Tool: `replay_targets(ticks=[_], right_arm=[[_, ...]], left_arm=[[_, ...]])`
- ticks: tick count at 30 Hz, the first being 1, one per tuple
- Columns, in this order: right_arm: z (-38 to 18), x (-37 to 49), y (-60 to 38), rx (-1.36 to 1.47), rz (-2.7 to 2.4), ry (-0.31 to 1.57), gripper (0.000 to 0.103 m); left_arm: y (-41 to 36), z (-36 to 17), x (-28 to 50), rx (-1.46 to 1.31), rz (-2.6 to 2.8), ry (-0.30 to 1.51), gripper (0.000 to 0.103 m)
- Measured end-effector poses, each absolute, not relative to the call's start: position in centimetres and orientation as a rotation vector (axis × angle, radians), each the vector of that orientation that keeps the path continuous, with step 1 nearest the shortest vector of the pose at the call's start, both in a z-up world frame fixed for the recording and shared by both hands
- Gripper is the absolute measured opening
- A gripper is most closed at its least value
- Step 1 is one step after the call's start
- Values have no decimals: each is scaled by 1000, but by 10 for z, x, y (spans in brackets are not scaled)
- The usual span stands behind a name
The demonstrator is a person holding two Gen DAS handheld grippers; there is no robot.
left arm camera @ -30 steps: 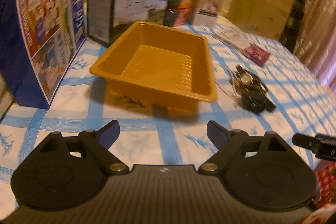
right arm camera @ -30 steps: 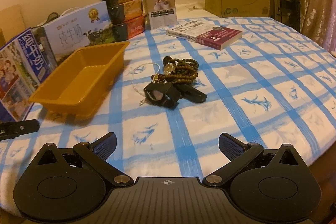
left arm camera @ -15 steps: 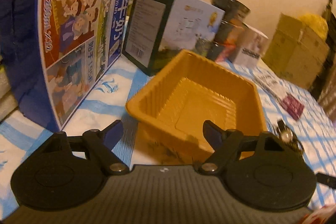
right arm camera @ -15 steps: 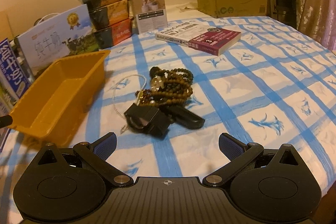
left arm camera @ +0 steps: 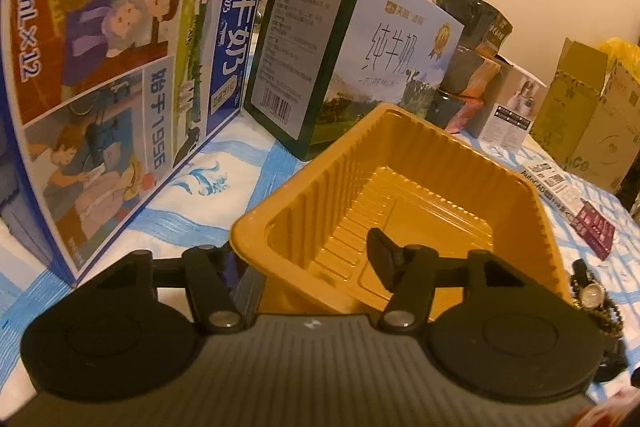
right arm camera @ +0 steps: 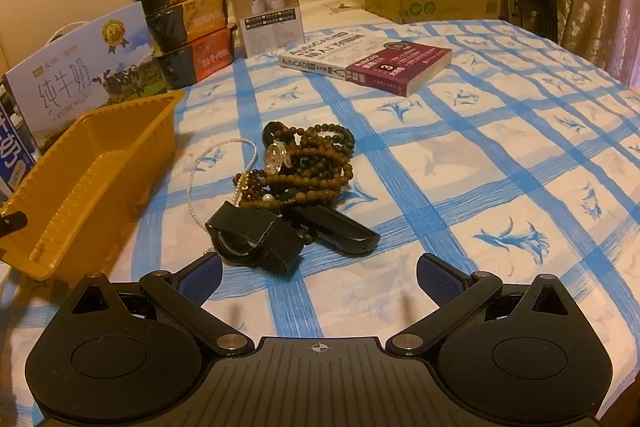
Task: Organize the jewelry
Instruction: 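Move the left gripper to the orange tray and grip its rim, then grasp the black item from the jewelry pile with the right gripper while the left gripper holds the tray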
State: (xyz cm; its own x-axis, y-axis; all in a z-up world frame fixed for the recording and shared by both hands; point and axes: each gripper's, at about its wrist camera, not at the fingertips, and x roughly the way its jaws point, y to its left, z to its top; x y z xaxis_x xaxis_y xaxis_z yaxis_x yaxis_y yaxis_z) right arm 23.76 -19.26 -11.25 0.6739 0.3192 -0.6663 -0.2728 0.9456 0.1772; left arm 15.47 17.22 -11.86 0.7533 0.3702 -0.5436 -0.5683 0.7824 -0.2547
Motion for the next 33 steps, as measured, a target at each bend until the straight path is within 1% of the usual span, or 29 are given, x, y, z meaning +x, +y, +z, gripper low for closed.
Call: replay_targets(ticks=[2,8,10,14,19,22,24,29,30,32,33], right_arm=[[-114,239,-192,63,334,764,103],[-119,243,-193,62,328,774,103],[-120,244,-193,64,326,777,103],[-123,245,-194,62,323,782,103],[-122,244,-193,38,337,754,102],[-120,243,-190,15,375,731,90],[-119,243,-185,-9,405,719,85],[-120,242,-168,-130,490,665,67],[-122,242,-165,-158,501,658,66],[-126,245,-159,-199,518,654,58],[-129,245,-157,-207,528,657,56]], left_arm=[[173,-121,158,-418,524,490,47],[173,-127,167,-376,511,486,43],[174,-128,169,-370,509,486,36],[177,-126,166,-381,512,466,27],[172,-115,159,-366,493,429,19],[160,-108,157,-295,482,414,19],[153,-105,156,-263,466,405,19],[143,-100,155,-232,461,405,17],[142,-100,154,-227,465,402,17],[141,-99,152,-219,474,401,17],[141,-99,151,-218,479,398,17]])
